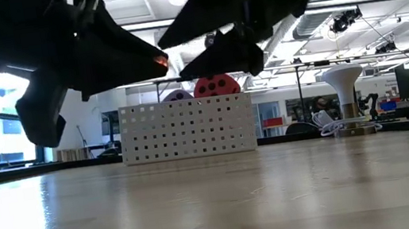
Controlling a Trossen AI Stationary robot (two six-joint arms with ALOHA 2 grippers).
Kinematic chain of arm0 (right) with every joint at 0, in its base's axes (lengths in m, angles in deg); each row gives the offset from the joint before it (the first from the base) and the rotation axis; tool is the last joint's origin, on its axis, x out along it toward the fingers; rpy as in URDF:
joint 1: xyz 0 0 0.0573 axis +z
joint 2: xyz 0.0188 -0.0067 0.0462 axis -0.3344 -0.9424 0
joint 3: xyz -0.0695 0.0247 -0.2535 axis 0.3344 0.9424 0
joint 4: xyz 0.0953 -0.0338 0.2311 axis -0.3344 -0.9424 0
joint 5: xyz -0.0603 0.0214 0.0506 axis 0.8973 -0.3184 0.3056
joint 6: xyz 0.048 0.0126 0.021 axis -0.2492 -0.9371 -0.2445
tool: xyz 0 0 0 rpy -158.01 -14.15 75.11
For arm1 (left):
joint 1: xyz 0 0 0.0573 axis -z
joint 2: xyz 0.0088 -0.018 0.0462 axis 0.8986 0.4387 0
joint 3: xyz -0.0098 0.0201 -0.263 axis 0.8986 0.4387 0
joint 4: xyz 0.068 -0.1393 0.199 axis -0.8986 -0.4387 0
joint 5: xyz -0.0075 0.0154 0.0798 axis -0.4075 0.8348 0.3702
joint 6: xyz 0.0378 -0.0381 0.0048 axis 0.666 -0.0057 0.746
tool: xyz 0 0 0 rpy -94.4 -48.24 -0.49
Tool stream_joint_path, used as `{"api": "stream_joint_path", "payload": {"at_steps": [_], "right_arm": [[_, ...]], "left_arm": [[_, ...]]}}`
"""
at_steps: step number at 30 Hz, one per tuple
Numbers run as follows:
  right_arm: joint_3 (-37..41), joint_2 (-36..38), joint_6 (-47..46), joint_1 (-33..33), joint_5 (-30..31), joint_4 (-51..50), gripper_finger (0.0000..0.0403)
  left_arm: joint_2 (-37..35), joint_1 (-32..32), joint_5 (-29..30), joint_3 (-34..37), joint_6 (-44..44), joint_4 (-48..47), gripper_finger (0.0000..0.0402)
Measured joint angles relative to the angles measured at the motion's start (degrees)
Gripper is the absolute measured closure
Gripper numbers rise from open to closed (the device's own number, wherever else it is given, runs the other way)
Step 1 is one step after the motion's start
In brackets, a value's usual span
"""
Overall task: Pick & Place Dice
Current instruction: Put the small orange dice into the white basket
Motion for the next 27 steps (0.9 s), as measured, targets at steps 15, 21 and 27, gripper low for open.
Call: {"api": "stream_joint_path", "payload": {"at_steps": [15,21,27], "right_arm": [[0.0,0.0,-1.2,-3.1,-0.5,2.4,0.0118],[0.0,0.0,-1.5,-4.3,-0.5,2.9,0.0135],[0.0,0.0,-1.5,-4.9,-0.5,3.5,0.0158]], "left_arm": [[0.0,-3.8,0.1,0.0,2.4,3.2,0.0354],[0.0,-4.2,1.8,0.0,5.8,5.3,0.0354],[0.0,-4.1,4.3,0.0,6.4,6.1,0.0353]]}}
